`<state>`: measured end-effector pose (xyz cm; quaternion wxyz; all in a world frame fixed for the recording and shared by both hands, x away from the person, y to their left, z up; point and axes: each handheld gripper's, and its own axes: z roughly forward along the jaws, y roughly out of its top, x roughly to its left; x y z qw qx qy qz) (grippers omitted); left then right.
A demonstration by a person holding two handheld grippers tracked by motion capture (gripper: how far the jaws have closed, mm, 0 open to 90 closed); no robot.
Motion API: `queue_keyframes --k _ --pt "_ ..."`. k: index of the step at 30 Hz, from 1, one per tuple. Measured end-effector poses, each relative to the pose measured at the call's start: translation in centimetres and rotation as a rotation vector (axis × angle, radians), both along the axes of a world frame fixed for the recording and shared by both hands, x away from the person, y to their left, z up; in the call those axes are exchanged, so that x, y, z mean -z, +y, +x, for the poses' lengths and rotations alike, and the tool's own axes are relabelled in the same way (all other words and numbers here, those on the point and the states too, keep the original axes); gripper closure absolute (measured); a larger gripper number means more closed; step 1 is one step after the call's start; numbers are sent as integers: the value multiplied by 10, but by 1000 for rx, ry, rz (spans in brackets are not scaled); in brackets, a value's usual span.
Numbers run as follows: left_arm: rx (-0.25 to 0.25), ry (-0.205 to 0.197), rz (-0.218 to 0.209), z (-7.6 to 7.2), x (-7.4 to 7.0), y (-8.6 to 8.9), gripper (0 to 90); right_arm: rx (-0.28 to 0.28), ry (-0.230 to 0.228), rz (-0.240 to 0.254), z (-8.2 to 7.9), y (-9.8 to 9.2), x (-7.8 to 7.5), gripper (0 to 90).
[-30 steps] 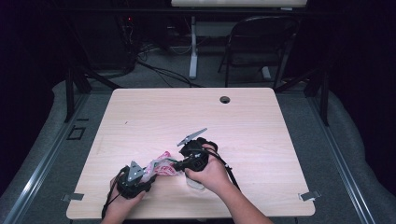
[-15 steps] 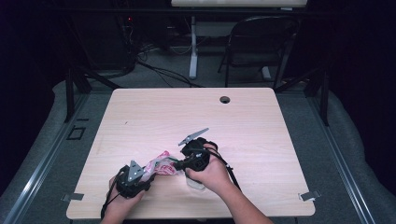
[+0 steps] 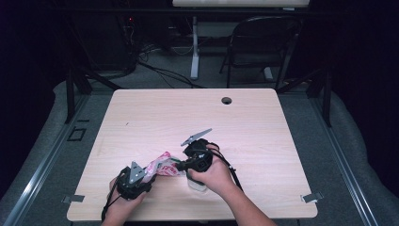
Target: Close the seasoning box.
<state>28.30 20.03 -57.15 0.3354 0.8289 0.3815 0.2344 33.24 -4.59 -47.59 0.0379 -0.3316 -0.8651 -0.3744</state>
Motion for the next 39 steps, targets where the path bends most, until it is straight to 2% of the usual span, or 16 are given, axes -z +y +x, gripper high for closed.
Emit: queue_keyframes --k 9,18,25,30,39 --pt "2 3 -17 0 -1 -1 565 -1 -2 6 0 -2 -1 888" --pt "-9 6 -36 1 -2 2 571 14 -17 14 -1 -11 -3 710" --pt "-17 5 -47 0 -2 3 574 32 -46 33 -5 -20 -9 628" --pt "-17 1 -44 0 -3 3 575 41 -60 38 -7 -27 -9 621" --pt "-21 -5 -48 0 -4 2 577 47 -45 33 -9 -37 -10 608"
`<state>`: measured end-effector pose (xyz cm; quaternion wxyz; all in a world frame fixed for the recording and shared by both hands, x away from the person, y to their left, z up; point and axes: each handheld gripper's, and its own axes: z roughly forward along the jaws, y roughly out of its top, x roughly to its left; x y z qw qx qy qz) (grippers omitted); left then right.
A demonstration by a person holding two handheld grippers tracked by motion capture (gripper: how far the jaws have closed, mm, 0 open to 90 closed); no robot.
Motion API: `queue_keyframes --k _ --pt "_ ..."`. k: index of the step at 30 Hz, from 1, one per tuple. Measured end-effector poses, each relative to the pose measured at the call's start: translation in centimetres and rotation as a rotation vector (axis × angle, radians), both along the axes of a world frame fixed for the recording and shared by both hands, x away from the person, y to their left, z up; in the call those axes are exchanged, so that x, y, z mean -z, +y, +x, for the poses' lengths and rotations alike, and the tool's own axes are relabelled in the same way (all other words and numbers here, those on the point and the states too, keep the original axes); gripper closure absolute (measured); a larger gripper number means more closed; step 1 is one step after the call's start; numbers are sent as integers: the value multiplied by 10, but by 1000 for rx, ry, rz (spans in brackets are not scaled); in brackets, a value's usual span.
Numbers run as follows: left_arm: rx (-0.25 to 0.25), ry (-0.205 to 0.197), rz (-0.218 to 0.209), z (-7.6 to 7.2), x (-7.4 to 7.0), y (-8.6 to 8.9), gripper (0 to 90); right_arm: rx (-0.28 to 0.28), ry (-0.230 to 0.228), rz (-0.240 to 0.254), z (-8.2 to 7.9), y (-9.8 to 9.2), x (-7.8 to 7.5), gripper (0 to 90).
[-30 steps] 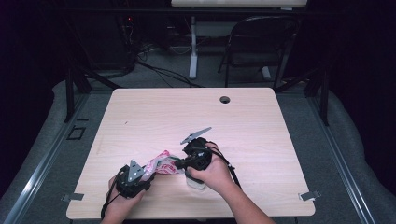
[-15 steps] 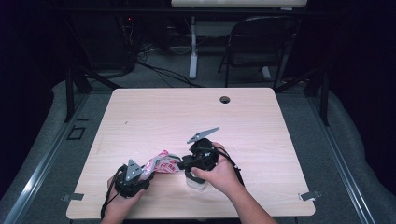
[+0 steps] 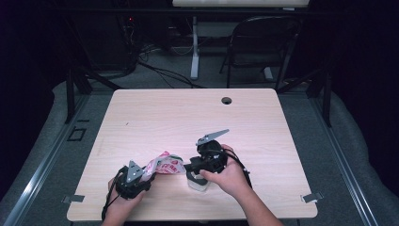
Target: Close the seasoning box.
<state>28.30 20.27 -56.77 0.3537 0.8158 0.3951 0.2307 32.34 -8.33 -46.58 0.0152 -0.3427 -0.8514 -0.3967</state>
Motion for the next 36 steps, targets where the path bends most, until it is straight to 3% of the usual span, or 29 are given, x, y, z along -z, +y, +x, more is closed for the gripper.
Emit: queue_keyframes --k 9,15,23,31,36 --pt "0 -17 -12 -1 -5 0 580 37 -9 25 -6 -21 -4 590" --pt "-1 -53 -9 -2 -13 -2 580 66 -22 49 -10 -36 -5 591" --pt "0 -89 23 -2 -24 -4 582 95 -24 70 -11 -50 -2 591" --pt "13 -145 94 -1 -31 -12 582 106 -28 77 -12 -55 1 591" --pt "15 -166 107 0 -32 -17 583 109 -26 76 -13 -56 5 591"
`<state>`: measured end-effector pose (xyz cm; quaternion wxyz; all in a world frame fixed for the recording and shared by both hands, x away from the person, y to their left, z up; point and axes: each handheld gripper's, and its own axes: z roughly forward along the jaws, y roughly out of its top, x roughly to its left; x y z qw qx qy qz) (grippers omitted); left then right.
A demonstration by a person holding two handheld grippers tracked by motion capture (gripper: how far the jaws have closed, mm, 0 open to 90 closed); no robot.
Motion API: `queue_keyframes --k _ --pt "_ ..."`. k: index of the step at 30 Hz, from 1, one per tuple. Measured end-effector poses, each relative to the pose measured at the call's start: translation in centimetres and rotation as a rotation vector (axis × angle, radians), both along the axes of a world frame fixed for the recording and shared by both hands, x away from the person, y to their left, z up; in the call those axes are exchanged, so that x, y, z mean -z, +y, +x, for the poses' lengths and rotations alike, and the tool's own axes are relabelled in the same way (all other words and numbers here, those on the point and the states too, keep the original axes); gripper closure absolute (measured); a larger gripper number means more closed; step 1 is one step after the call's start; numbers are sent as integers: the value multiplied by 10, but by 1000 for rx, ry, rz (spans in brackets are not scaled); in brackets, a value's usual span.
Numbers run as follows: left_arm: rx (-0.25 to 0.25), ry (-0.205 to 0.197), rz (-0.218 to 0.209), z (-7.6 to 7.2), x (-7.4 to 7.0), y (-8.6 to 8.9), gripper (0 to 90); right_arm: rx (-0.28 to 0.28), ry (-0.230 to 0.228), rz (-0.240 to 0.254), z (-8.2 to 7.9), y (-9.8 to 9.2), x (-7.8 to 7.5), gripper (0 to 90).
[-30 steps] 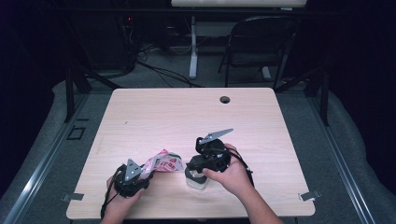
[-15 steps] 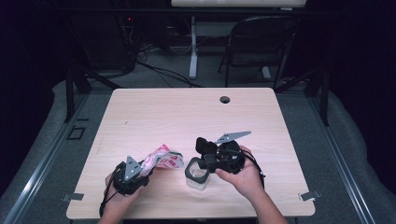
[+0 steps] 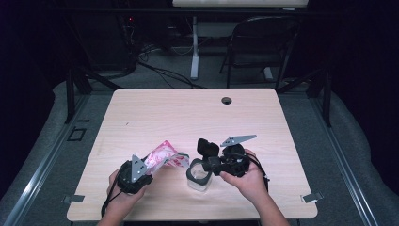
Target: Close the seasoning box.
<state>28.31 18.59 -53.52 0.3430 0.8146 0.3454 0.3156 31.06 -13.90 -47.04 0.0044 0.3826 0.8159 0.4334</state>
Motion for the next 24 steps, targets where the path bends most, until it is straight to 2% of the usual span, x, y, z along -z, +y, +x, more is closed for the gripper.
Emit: queue_keyframes --k 13,18,24 --pt "7 -51 45 0 -5 -6 583 8 -1 3 -1 -1 1 591" --pt "6 -99 74 -1 -6 -10 584 1 3 -3 -2 -2 -1 593" --pt "17 -131 108 -4 -7 -13 584 7 -3 2 -2 -2 -4 600"
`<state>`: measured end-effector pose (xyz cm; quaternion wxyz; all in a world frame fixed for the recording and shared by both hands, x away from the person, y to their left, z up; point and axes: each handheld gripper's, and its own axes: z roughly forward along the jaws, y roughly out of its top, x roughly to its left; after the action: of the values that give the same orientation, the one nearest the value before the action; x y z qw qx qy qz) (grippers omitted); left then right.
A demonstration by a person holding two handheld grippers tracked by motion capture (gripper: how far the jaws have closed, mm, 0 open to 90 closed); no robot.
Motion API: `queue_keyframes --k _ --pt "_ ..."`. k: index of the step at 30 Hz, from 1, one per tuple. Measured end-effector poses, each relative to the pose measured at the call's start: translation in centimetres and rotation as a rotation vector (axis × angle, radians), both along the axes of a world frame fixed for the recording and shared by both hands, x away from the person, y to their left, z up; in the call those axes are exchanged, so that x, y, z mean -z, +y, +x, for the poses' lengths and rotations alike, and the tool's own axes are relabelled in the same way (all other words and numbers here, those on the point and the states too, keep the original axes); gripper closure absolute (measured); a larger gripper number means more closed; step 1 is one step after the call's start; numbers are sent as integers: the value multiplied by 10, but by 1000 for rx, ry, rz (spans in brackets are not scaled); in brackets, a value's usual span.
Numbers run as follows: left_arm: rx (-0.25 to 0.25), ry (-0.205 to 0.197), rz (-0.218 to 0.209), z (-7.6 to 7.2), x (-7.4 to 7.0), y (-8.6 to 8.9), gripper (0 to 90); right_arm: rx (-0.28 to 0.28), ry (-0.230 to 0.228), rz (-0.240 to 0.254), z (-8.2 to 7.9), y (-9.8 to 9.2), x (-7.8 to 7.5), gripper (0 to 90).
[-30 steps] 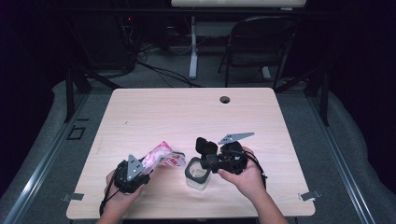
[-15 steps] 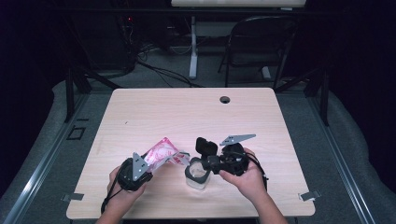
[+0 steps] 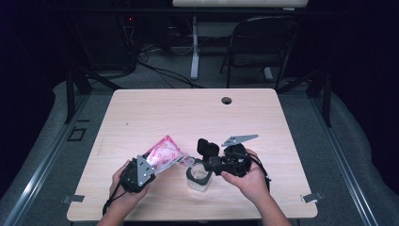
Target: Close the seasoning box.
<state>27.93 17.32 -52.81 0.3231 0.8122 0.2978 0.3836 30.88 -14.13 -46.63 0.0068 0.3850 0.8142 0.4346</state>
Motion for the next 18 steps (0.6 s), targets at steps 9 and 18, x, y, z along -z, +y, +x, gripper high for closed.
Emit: queue_keyframes --k 9,18 --pt "-6 -30 30 -2 0 -2 585 1 19 -5 4 0 -6 699" --pt "8 -57 49 -6 0 -8 585 6 11 13 14 10 -20 692"
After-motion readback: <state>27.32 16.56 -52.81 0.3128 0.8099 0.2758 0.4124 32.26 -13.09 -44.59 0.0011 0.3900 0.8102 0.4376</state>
